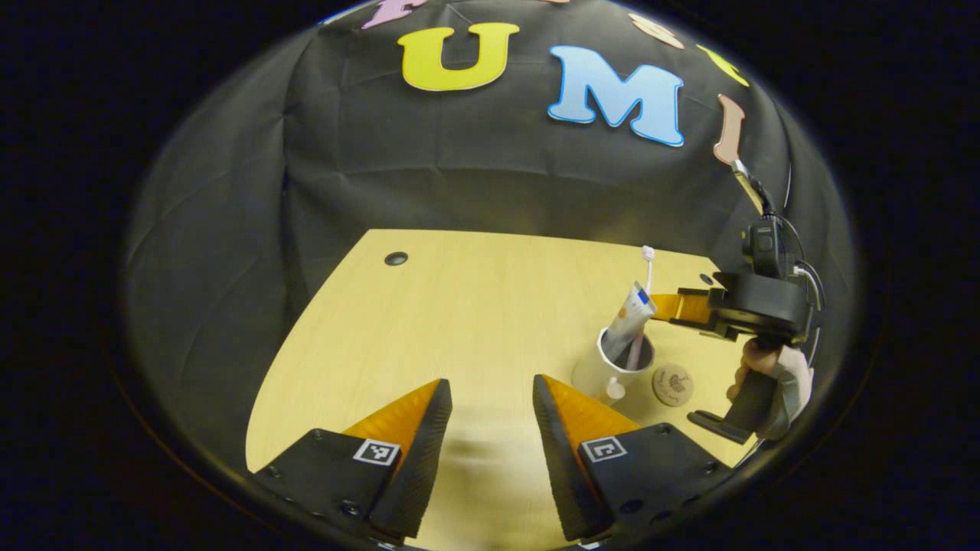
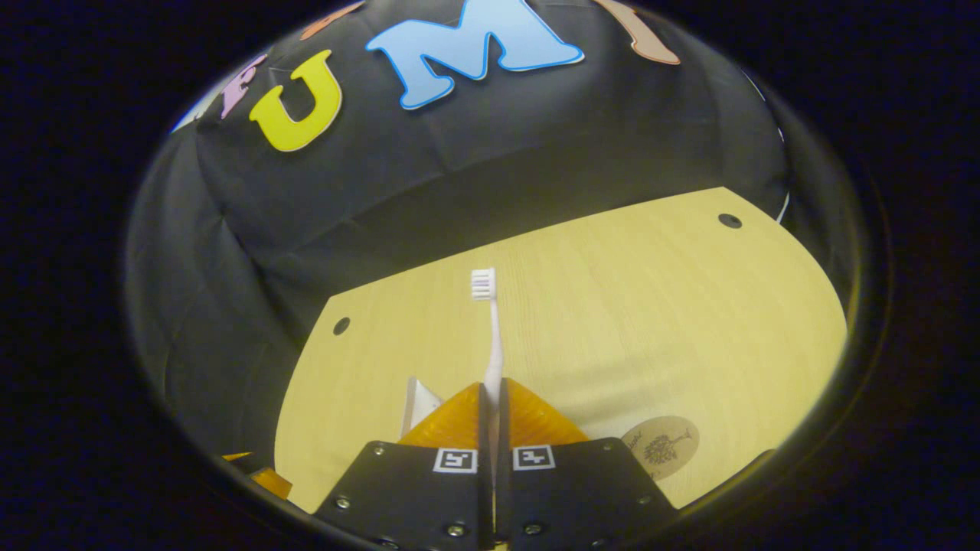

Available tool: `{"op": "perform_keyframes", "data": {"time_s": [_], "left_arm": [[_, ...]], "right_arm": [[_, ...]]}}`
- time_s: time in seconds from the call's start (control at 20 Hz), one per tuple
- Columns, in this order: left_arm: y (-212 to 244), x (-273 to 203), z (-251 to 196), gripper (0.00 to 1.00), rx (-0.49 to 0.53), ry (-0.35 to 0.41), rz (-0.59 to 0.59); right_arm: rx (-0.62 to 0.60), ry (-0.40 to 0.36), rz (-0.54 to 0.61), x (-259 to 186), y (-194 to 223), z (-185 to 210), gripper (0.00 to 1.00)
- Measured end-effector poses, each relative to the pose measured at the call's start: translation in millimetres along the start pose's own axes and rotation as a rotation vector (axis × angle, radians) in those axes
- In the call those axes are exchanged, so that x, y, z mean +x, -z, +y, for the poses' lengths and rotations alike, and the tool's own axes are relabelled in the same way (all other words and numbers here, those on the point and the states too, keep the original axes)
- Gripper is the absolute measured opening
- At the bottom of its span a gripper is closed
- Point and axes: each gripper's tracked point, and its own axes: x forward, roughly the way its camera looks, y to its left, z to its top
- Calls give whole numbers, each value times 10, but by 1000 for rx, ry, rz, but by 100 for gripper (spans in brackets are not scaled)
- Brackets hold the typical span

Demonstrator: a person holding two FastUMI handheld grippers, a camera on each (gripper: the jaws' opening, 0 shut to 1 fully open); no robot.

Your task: Put the toothbrush and toothpaste on the desktop into the cup, then pick up the cup and place it on the coaster on the desktop.

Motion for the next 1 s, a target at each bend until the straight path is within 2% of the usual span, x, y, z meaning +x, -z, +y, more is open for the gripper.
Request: {"op": "perform_keyframes", "data": {"time_s": [0.15, 0.25, 0.5, 0.9, 0.95, 1.0], "left_arm": [[30, 44, -63, 72, 6, 13, 7], [50, 73, -122, 72, 5, 30, 18], [101, 171, -287, 72, 14, 65, 41], [135, 281, -590, 72, 33, 131, 66], [145, 298, -637, 72, 40, 144, 71], [139, 304, -688, 72, 50, 155, 76]], "right_arm": [[-42, -8, -22, -30, 62, 26, 0], [-71, -8, -25, -84, 147, 26, 6], [-107, -37, -5, -179, 366, 67, 8], [-94, -6, -7, -359, 295, -180, 8], [-90, 11, -5, -391, 272, -268, 19], [-84, 23, -9, -422, 249, -350, 20]]}}
